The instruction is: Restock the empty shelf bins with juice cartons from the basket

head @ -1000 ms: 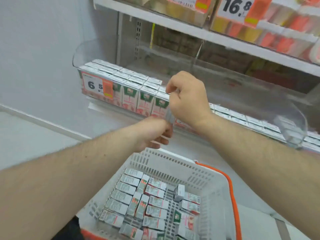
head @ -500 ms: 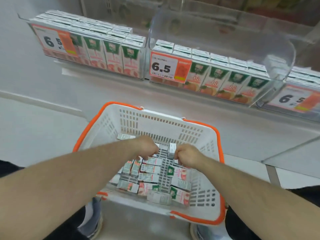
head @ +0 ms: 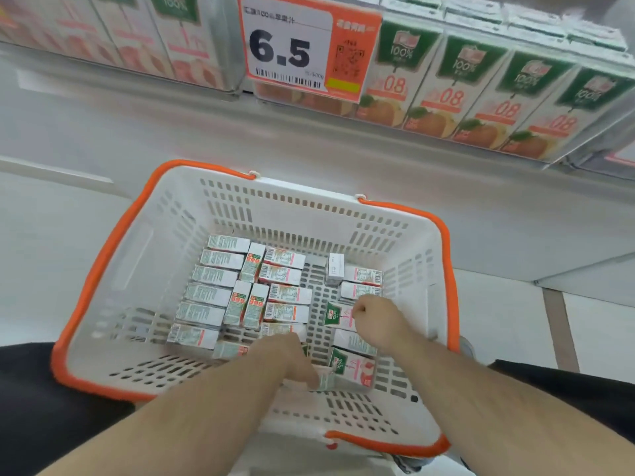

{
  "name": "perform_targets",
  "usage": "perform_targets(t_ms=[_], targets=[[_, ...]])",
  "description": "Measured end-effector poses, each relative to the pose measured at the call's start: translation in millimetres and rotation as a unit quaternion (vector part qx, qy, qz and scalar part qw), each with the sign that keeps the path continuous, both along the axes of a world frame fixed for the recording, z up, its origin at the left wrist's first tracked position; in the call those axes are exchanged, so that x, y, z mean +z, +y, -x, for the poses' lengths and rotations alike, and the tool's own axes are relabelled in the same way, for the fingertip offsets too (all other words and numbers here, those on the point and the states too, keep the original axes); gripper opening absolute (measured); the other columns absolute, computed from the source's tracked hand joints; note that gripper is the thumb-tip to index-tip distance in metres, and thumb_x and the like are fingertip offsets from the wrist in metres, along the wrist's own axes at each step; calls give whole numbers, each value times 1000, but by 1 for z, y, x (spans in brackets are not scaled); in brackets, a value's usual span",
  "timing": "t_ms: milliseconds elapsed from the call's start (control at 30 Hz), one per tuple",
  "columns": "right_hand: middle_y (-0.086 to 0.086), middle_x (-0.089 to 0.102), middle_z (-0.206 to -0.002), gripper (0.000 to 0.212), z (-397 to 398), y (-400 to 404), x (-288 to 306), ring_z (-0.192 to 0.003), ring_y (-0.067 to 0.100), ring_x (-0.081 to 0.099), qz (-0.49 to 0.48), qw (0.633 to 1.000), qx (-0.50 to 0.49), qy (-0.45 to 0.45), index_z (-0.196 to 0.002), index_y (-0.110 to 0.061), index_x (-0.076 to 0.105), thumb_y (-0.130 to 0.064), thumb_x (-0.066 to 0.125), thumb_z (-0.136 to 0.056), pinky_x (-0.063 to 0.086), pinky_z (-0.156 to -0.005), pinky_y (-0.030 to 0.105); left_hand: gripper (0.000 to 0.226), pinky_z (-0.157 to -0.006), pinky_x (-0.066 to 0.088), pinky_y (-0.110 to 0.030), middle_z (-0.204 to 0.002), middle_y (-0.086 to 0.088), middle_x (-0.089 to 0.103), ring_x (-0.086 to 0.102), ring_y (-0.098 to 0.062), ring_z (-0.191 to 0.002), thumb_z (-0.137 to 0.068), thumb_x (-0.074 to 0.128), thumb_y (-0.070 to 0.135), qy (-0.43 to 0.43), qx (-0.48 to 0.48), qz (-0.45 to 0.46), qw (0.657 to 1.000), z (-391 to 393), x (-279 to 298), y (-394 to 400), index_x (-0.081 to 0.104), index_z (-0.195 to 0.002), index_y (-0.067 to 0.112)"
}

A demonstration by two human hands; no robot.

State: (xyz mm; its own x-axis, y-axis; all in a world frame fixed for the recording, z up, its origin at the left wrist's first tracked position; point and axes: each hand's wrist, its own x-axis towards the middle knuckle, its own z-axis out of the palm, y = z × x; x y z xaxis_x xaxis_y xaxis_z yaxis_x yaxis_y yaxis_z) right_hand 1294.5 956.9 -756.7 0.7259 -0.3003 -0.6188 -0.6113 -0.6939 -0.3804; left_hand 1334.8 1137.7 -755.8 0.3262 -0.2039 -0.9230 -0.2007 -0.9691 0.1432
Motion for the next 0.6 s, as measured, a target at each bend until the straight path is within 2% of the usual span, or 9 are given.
perform_targets(t_ms=[33, 100, 200, 267, 333, 467, 533, 600], targets=[[0, 67, -94, 28, -3, 0, -2, -86, 19, 62, -1, 1000, -14, -10, -91, -16, 66, -7, 39, -89, 54, -77, 32, 79, -84, 54, -35, -100, 3, 60, 62, -19, -93, -68, 77, 53, -4, -1, 5, 1000, 0, -3, 0, 43, -130, 17], [-2, 66, -86, 26, -11, -1, -6, -79, 20, 63, 3, 998, -48, -31, -88, -20, 64, -8, 40, -90, 54, -73, 32, 74, -83, 56, -37, -98, 2, 59, 63, -19, -90, -67, 80, 46, -3, 27, 17, 999, 0, -10, 0, 45, -125, 17], [-2, 64, -86, 25, -29, 0, -7, -69, 17, 61, -10, 992, -110, -66, -105, -22, 60, -9, 45, -90, 52, -64, 31, 53, -84, 55, -35, -99, 0, 60, 61, -19, -91, -68, 80, 35, 22, 100, 53, 993, -5, -19, 2, 56, -111, 16], [2, 64, -95, 30, -45, 2, -8, -75, 20, 63, -12, 990, -108, -89, -118, -22, 56, -13, 51, -90, 51, -66, 32, 32, -74, 51, -30, -89, -1, 59, 57, -17, -79, -70, 77, 26, 43, 194, 108, 974, -15, -20, 6, 57, -93, 17], [6, 62, -109, 43, -60, 7, -11, -89, 27, 64, 6, 992, -88, -91, -129, -23, 48, -24, 60, -88, 54, -75, 38, 25, -67, 51, -31, -89, -4, 58, 55, -18, -74, -71, 74, 20, 63, 281, 157, 945, -31, -19, 11, 55, -88, 16], [7, 55, -131, 69, -84, 18, -20, -115, 31, 56, 98, 994, -14, -39, -144, -29, 33, -50, 62, -85, 50, -87, 38, 20, -72, 55, -29, -111, -10, 58, 58, -23, -95, -77, 71, 7, 114, 453, 219, 856, -62, -11, 21, 55, -86, 15], [8, 57, -127, 63, -91, 23, -26, -111, 31, 58, 124, 992, 22, -16, -143, -29, 34, -49, 59, -89, 51, -88, 40, 21, -68, 51, -28, -105, -9, 55, 53, -23, -89, -79, 68, 2, 130, 499, 247, 821, -70, -9, 26, 53, -84, 16], [8, 60, -115, 52, -94, 22, -24, -100, 29, 61, 123, 992, 28, -13, -137, -27, 40, -36, 61, -91, 54, -84, 39, 22, -63, 47, -28, -100, -8, 53, 48, -22, -86, -81, 65, -2, 135, 538, 264, 789, -73, -8, 32, 55, -86, 16]])
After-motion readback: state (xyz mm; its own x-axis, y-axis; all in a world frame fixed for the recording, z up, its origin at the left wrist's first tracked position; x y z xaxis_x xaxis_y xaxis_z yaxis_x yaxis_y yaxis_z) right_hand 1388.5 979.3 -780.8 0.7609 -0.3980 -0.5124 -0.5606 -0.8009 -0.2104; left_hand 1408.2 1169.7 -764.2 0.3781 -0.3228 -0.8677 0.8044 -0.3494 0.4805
